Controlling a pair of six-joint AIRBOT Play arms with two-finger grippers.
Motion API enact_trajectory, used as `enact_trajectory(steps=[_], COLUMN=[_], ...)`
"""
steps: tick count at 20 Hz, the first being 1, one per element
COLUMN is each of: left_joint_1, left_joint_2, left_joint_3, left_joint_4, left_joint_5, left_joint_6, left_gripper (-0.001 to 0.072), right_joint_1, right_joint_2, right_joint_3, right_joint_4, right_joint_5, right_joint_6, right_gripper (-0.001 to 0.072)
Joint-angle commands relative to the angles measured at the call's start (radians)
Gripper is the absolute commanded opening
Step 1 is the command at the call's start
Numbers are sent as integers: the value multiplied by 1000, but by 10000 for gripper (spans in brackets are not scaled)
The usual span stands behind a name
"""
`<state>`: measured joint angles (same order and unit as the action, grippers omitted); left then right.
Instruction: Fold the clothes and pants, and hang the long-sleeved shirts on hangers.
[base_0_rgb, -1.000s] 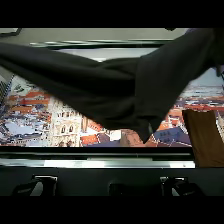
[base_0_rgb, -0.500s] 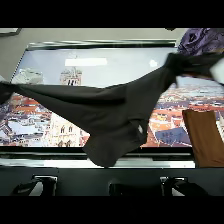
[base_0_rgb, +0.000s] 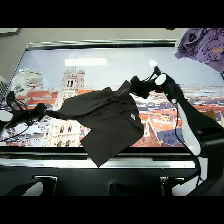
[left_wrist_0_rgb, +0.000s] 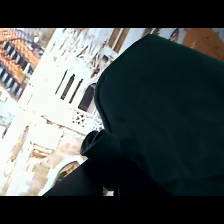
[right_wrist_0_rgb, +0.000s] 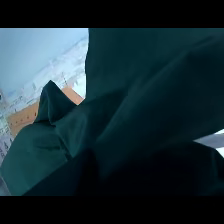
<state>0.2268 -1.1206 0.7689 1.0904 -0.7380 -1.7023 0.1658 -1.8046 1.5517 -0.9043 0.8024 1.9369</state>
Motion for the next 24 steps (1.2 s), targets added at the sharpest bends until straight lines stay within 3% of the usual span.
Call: enact_trajectory(steps=[1,2,3,4,5,9,12,18,24], left_joint_1=[-1,0,0,0,0,0,0,0,0], left_joint_2=[-92,-92,-91,-91,-91,-91,-91,-91,-91], left_joint_3=[-18,-17,-16,-13,-11,-10,-10,-10,-10], left_joint_4=[-2,-2,-2,-2,-2,-2,-2,-2,-2], left_joint_5=[31,32,30,22,16,-35,-76,-119,-145], left_joint_6=[-1,0,0,0,0,-1,0,-1,-1], left_gripper=[21,21,21,22,21,22,22,22,22], right_joint_1=[-8,-26,-49,-84,-123,-309,-407,-289,-26], right_joint_2=[-49,-36,-18,10,43,215,393,740,785], right_joint_3=[2,2,2,1,1,-26,-233,-889,-1103], right_joint_4=[127,127,127,126,121,-61,-75,224,283], right_joint_5=[41,89,142,210,280,541,614,438,256], right_joint_6=[-65,-79,-105,-179,-254,-351,-397,-372,-290], right_gripper=[219,239,322,507,549,549,549,549,548])
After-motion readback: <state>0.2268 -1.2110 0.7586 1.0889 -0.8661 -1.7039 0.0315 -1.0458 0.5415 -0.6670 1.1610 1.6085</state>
